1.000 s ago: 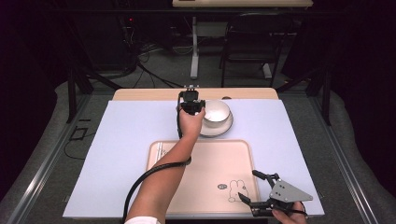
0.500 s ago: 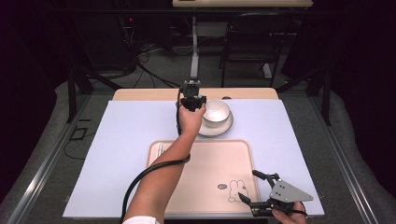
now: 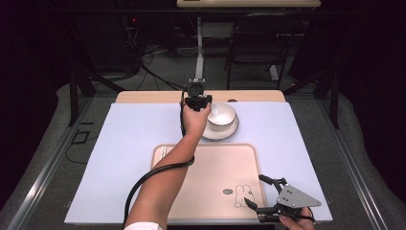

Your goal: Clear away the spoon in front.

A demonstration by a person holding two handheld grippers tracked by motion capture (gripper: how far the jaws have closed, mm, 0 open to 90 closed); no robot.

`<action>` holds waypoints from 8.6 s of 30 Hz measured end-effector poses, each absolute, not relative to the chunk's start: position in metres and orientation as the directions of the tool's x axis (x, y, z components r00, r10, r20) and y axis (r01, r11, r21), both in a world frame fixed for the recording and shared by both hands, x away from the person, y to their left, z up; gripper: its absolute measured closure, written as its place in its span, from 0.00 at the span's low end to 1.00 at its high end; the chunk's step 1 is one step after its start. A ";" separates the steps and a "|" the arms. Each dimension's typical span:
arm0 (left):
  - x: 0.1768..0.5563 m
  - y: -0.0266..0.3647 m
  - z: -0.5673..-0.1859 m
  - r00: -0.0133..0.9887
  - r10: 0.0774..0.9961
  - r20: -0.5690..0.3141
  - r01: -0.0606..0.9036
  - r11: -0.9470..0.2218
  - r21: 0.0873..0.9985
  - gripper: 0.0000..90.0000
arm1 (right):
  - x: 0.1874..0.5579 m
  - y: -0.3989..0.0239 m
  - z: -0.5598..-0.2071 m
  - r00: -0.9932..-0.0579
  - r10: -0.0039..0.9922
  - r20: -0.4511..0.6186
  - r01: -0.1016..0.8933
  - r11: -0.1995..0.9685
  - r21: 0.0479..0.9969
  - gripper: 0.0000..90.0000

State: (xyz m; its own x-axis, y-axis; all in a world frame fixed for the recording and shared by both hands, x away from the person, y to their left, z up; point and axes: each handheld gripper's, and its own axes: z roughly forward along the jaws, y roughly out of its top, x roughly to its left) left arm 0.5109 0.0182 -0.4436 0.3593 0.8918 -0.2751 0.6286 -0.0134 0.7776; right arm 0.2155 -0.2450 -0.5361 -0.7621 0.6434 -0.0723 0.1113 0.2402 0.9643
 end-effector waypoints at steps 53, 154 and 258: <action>0.415 0.126 -0.428 0.514 0.794 -0.323 0.644 -0.109 0.757 0.95 | 0.216 -0.243 -0.537 -0.760 0.643 -0.094 0.101 0.260 0.960 0.16; 0.374 0.174 -0.520 0.465 0.817 -0.340 0.790 -0.210 0.577 0.83 | 0.216 -0.240 -0.538 -0.759 0.645 -0.093 0.116 0.274 0.955 0.16; 0.379 0.176 -0.512 0.438 0.853 -0.284 0.755 -0.177 0.632 0.51 | 0.216 -0.240 -0.539 -0.762 0.641 -0.095 0.116 0.279 0.953 0.16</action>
State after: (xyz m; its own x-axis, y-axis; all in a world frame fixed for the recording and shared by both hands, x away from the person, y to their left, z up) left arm 0.3794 0.1762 -0.5115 0.4378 0.8531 -0.2840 0.7546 -0.1769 0.6318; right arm 0.2163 -0.2400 -0.5388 -0.7617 0.6410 -0.0952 0.1155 0.2788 0.9534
